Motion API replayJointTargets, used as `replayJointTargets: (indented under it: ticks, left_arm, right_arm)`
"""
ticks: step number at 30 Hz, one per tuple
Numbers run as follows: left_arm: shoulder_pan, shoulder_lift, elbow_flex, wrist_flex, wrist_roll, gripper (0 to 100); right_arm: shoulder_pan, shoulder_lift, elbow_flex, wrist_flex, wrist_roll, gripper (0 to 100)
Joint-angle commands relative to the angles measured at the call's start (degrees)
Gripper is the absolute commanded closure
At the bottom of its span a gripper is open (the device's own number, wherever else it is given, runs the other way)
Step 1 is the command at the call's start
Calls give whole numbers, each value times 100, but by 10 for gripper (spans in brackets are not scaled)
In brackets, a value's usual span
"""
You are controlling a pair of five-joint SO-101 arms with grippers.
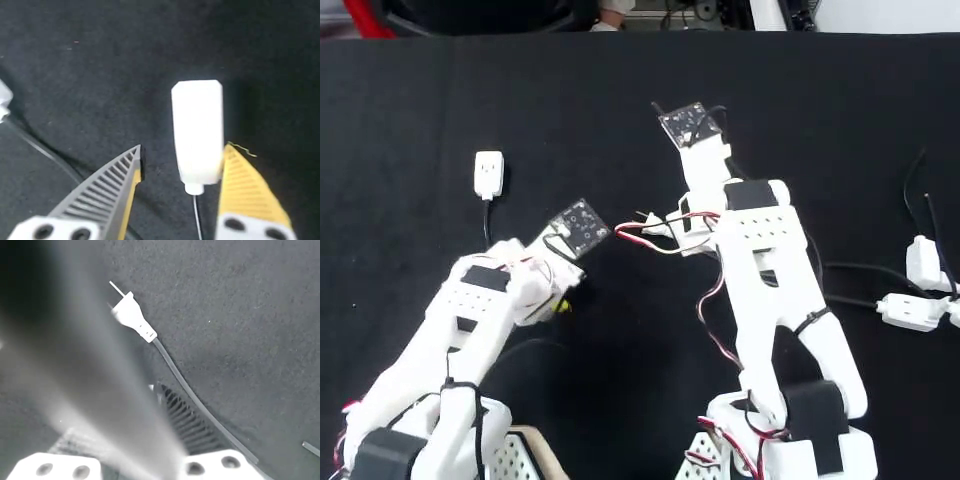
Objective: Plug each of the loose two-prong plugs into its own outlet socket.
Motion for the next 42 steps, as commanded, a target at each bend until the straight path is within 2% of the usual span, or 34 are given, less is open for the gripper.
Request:
replayJointTargets:
  ticks: [1,6,13,21,26,30,35,39,42]
  left_arm:
    - [-207,-308,-119,-123,44,780]
    - [-532,-387,57,-747,343,784]
    - [-804,-510,48,-756,501,784]
    - [-919,-2031,470,255,695,784]
    - [-1965,-3877,1209,862,1046,784]
    - [-2853,-5503,2193,1187,1064,784]
    - [-3345,-7455,3143,1855,1064,784]
    - [-3653,-7262,3011,1952,1169,795]
    - [-3978,-7279,3064,1811,1556,877]
  right_arm:
    - [53,-13,-365,26,44,987]
    - [44,-13,-365,26,44,987]
    - [44,-13,-365,26,44,987]
    - [-35,-57,-365,18,62,987]
    - [-659,-57,-321,26,88,987]
    - [-1380,-84,-207,26,440,987]
    - [-1908,-479,-13,-185,334,987]
    - [-2251,-989,444,-1002,-404,987]
    - [-2787,-1147,866,-1697,-730,987]
